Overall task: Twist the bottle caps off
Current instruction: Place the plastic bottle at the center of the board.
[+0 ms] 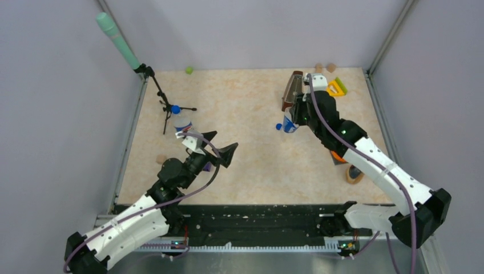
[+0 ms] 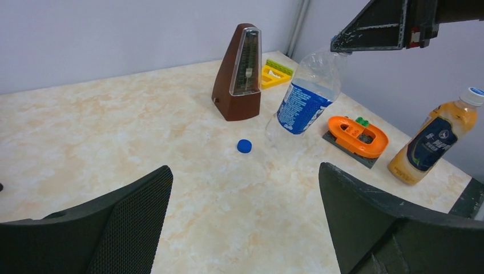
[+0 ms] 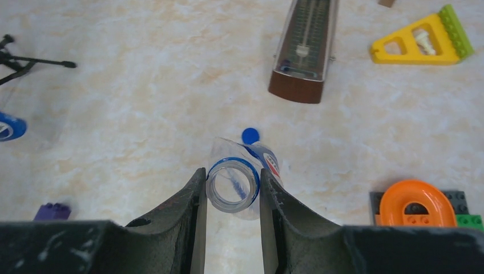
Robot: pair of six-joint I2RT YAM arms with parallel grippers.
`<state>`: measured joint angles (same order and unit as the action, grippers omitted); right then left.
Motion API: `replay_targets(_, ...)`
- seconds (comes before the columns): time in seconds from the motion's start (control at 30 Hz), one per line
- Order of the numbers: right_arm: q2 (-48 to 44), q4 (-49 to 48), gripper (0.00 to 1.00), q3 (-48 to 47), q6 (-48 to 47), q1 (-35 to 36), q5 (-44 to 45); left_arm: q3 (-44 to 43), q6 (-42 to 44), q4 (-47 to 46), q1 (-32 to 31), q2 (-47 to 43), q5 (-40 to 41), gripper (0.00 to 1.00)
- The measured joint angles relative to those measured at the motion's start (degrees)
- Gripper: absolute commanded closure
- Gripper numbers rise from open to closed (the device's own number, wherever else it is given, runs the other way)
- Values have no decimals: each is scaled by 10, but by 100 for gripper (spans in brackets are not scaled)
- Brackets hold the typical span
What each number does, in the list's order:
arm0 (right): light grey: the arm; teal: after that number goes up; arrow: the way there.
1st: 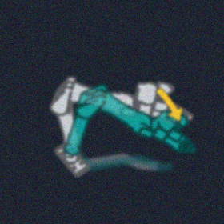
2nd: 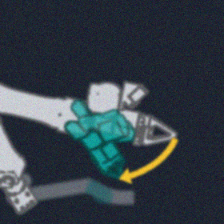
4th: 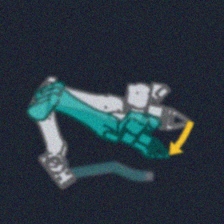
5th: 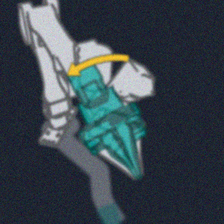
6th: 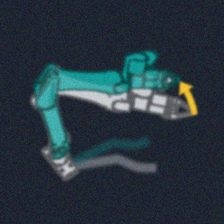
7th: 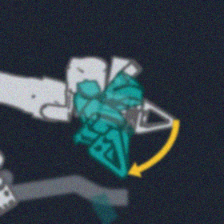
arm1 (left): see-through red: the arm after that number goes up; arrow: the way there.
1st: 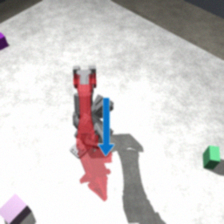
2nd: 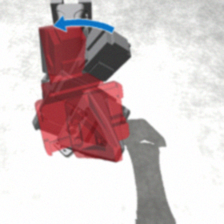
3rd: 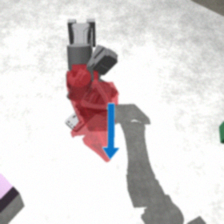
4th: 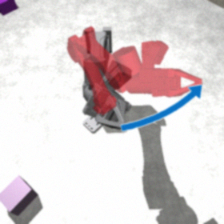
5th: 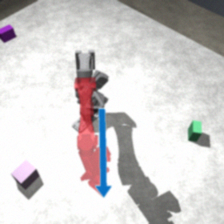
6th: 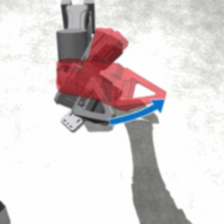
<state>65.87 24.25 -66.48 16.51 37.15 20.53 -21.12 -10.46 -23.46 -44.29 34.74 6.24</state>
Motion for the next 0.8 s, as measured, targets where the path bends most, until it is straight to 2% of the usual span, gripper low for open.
replay_targets(0.3, 66, 8, 100, -4, 2, -62, 21, 18, -1, 14, 0, -31, 24, 2)
replay_targets(0.8, 141, -10, 100, -47, 0, -114, 0, 24, 4, 29, 0, -49, 28, 2)
